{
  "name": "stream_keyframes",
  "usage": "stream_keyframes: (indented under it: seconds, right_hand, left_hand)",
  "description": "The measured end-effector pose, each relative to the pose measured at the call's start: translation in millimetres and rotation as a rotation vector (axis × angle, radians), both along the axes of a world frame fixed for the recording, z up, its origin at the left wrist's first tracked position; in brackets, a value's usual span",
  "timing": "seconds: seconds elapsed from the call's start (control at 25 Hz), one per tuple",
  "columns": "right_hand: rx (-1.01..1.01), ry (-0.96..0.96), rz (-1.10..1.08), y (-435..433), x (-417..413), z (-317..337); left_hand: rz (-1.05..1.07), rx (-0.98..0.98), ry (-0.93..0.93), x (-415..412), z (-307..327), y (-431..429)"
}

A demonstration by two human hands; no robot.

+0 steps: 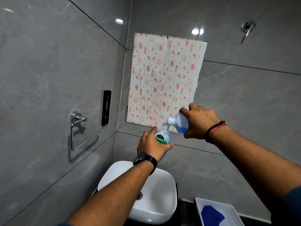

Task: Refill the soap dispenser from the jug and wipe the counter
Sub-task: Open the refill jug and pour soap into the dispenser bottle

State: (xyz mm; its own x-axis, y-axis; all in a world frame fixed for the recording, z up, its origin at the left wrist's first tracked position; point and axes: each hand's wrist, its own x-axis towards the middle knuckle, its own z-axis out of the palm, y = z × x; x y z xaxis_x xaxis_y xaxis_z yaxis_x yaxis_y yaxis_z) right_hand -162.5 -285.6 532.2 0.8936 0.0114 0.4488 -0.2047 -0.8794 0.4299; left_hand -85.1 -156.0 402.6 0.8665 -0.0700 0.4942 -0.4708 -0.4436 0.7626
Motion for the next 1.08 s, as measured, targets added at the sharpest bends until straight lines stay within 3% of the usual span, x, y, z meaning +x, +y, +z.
stream_keyframes:
  seconds: [1.08]
  right_hand:
    - [0.002, 0.008, 0.007, 2.3, -1.3, 0.7]
  left_hand:
    - [-0.014, 0.0, 0.013, -0.7, -0.8, 2.6]
